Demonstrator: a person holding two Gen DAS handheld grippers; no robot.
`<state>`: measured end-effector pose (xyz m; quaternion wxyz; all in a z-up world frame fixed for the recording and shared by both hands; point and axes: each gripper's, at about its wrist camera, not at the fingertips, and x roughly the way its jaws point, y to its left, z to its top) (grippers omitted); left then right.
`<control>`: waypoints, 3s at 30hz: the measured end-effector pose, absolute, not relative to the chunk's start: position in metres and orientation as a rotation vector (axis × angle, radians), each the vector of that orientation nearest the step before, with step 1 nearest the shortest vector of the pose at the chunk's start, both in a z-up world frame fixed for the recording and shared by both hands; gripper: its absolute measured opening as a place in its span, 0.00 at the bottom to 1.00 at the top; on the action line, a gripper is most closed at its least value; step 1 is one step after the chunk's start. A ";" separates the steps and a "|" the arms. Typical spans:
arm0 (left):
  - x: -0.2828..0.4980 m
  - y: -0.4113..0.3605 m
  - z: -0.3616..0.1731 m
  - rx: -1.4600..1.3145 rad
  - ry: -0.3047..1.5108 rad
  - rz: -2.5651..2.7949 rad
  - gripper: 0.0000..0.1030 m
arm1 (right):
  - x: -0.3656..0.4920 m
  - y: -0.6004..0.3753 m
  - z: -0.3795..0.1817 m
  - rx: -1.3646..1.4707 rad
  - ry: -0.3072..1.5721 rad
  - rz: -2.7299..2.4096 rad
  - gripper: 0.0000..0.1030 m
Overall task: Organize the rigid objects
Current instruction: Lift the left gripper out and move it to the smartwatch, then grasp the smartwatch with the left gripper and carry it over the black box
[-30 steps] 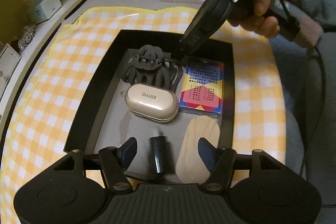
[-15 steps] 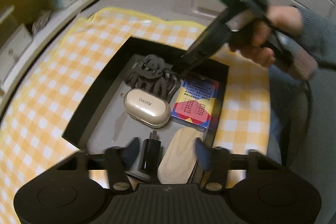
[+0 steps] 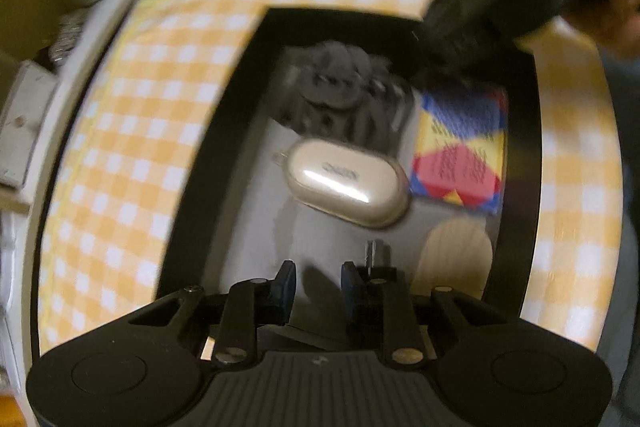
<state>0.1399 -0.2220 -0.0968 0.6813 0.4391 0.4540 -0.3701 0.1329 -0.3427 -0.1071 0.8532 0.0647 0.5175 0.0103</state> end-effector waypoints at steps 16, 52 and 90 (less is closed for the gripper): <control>0.124 -0.198 -0.061 0.758 0.974 -0.850 0.26 | 0.133 -0.342 -0.106 0.141 1.089 0.027 0.05; 0.070 -0.072 0.004 0.120 0.857 -0.461 1.00 | 0.133 -0.343 -0.108 0.142 1.092 0.029 0.05; 0.119 0.057 -0.095 -0.164 1.105 0.181 0.56 | 0.141 -0.345 -0.123 0.123 1.144 0.027 0.05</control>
